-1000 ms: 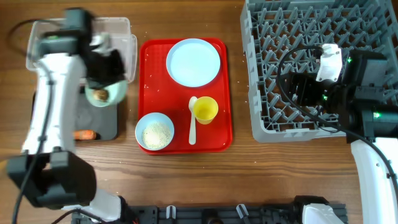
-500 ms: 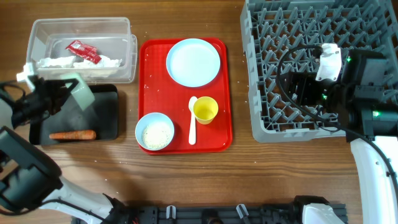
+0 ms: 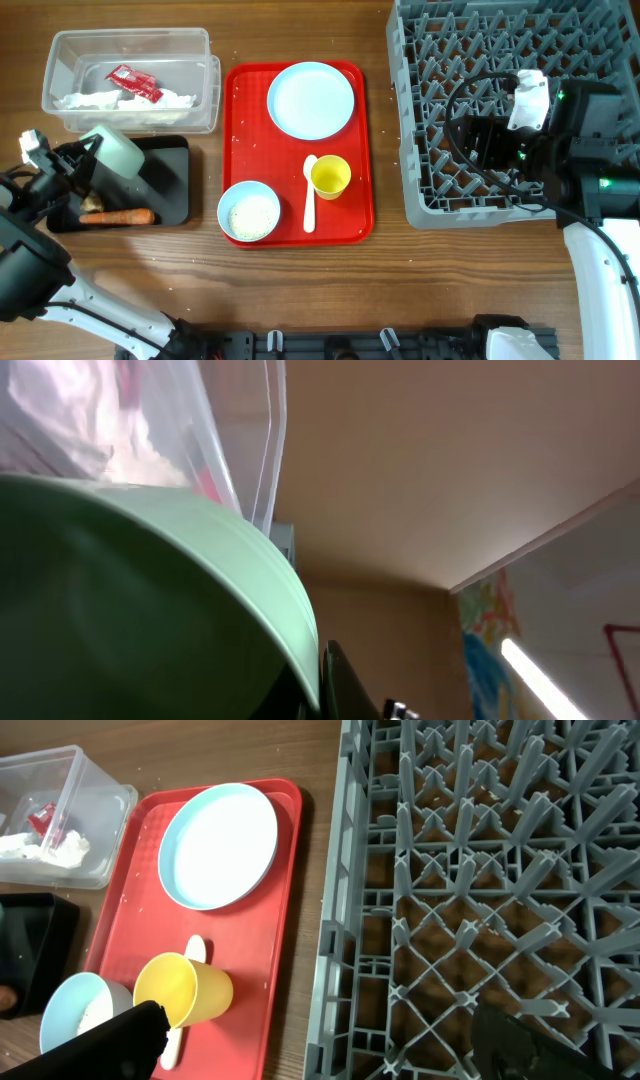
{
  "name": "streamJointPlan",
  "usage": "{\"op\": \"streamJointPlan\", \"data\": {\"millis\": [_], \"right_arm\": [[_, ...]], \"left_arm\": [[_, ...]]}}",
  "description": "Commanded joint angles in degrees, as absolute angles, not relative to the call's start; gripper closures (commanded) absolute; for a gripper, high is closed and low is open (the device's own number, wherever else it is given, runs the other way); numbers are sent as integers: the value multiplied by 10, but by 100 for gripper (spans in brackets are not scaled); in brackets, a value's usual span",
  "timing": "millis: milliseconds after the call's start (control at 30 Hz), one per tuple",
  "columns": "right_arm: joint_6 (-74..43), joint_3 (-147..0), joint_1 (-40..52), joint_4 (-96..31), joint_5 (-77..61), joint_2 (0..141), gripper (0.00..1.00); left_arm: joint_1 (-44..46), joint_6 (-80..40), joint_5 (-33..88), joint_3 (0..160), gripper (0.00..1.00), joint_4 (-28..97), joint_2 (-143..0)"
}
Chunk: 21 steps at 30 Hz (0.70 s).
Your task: Sort waste into correct bins and load items into the dishwasher rack
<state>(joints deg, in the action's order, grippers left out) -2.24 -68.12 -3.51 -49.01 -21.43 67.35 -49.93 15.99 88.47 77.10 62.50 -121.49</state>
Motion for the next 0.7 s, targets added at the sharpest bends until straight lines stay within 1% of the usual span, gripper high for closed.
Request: {"op": "streamJointPlan", "data": {"millis": [0,100,133,167,200,233,267,300,333,433,533,600,667], "right_arm": [[-17,-689,-33,-486,-223,677,0],[-17,-689,-33,-487,-223,677,0],[-17,-689,-33,-487,-223,677,0],[-17,-689,-33,-487,-223,677,0],[-17,-689,-33,-487,-224,677,0],[-17,-689,-33,-487,-224,677,0],[-17,-689,-33,-487,-224,678,0],[-17,-689,-33,-488,-224,678,0],[-17,-689,-33,-488,-224,678,0],[-17,-689,-33,-489,-224,678,0],[-17,-689,-33,-489,-223,678,0],[-17,-689,-33,-490,-223,678,0],[-17,-689,-33,-491,-223,679,0]], "left_arm": [[-488,163,902,781,96,646,-1155],[-451,158,840,795,96,654,-1049],[-426,154,810,796,96,654,-1004],[-378,139,755,796,96,641,-943],[-347,116,710,796,96,626,-913],[-267,49,563,796,96,584,-861],[-122,-32,313,796,96,537,-826],[-42,-57,208,796,96,514,-828],[19,-65,137,796,96,498,-839],[145,-65,7,796,96,466,-889],[222,-72,-65,796,96,452,-969],[239,-100,-101,796,96,451,-1020],[242,-110,-105,796,96,446,-1058]]}}
